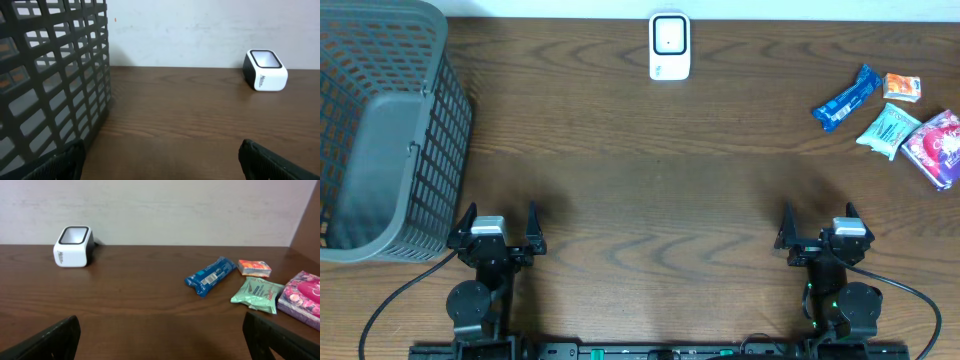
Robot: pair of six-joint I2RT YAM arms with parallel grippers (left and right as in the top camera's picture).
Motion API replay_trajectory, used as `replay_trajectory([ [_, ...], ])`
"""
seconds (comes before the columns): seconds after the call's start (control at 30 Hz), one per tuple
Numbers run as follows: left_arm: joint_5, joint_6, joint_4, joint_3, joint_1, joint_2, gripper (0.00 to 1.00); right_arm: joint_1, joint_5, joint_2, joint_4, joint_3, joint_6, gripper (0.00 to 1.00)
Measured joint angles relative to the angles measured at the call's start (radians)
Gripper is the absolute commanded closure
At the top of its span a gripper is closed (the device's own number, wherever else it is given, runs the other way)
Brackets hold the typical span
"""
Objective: Scan the item barcode
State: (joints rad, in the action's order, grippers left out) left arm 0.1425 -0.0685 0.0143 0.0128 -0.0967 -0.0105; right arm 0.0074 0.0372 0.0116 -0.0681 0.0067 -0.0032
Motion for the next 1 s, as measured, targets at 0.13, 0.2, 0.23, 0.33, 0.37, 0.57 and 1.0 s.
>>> replay_trajectory([
  [0.13, 0.0, -0.005, 0.0, 0.0, 0.0, 0.0, 0.02, 0.0, 0.0, 0.0, 0.0, 0.0, 0.0, 0.01],
  [0.2, 0.0, -0.005, 0.0, 0.0, 0.0, 0.0, 0.02, 0.0, 0.0, 0.0, 0.0, 0.0, 0.0, 0.01],
  [0.23, 0.0, -0.004, 0.0, 0.0, 0.0, 0.0, 0.02, 0.0, 0.0, 0.0, 0.0, 0.0, 0.0, 0.01],
  [0.33, -0.003, 0.011, 0.001, 0.0, 0.0, 0.0, 0.02, 0.0, 0.0, 0.0, 0.0, 0.0, 0.0, 0.01],
  [0.37, -0.004, 0.017, 0.001, 0.0, 0.0, 0.0, 0.02, 0.0, 0.0, 0.0, 0.0, 0.0, 0.0, 0.01],
  [0.57, -0.011, 0.058, 0.003, 0.001, 0.0, 0.0, 0.02, 0.0, 0.0, 0.0, 0.0, 0.0, 0.0, 0.01],
  [1.0, -0.011, 0.072, 0.002, 0.001, 0.0, 0.0, 0.02, 0.0, 0.0, 0.0, 0.0, 0.0, 0.0, 0.01],
])
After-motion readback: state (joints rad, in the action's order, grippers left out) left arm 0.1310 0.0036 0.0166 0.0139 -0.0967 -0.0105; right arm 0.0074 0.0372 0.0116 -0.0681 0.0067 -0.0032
